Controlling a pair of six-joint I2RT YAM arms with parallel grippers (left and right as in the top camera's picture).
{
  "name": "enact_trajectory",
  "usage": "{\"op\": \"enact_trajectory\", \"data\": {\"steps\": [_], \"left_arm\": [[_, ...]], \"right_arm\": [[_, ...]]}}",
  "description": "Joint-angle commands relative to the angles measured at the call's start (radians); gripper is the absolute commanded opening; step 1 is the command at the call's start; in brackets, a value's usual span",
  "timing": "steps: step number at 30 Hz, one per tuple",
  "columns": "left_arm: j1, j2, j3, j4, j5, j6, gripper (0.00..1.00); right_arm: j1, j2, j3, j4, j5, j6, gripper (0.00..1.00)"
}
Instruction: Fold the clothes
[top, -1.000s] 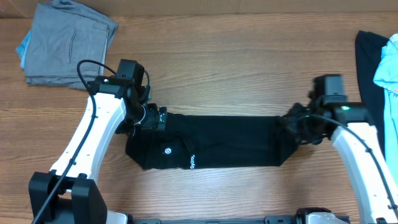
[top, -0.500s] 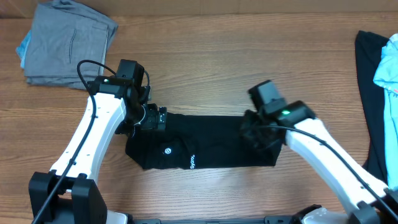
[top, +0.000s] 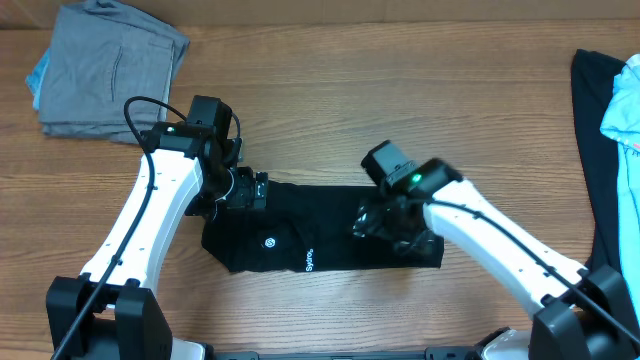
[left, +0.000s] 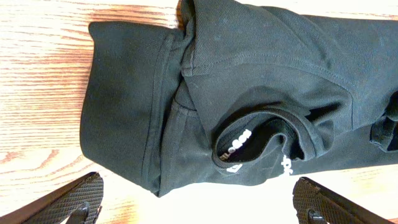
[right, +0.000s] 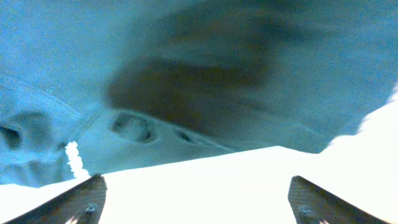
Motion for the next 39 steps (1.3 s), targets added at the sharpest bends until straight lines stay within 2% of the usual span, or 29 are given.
{"op": "enact_trajectory", "data": {"steps": [1,5,11,16,21,35,37,39], "left_arm": [[0.0,0.004,0.005,0.0,-0.005,-0.002,1.0],[0.0,0.004,0.005,0.001,-0.002,-0.002,1.0],[0.0,0.004,0.005,0.0,0.005,-0.002,1.0],[0.0,0.004,0.005,-0.003,0.005,-0.002,1.0],[0.0,0.004,0.005,-0.002,0.005,-0.002,1.0],[0.0,0.004,0.005,-0.003,0.005,-0.001,1.0],[0.0,0.004,0.005,-0.003,0.005,-0.001,1.0],[0.0,0.004,0.005,-0.003,0.005,-0.001,1.0]], "right_arm": [[-0.079,-0.014,0.129,-0.115,0.151,-0.011,1.0],[-0.147,-0.014,0.11,-0.177,0.13,-0.06,1.0],[-0.161,-0.013,-0.021,-0.059,0.036,-0.117,0.98],[-0.162,-0.014,-0.124,0.058,-0.023,-0.117,0.84],[-0.161,-0.014,-0.18,0.107,-0.029,-0.117,0.8],[-0.203,-0.013,-0.264,0.213,-0.025,-0.147,0.8],[-0.225,-0.013,-0.264,0.214,-0.026,-0.147,0.68],[-0.24,-0.013,-0.264,0.214,-0.028,-0.147,0.51]]}}
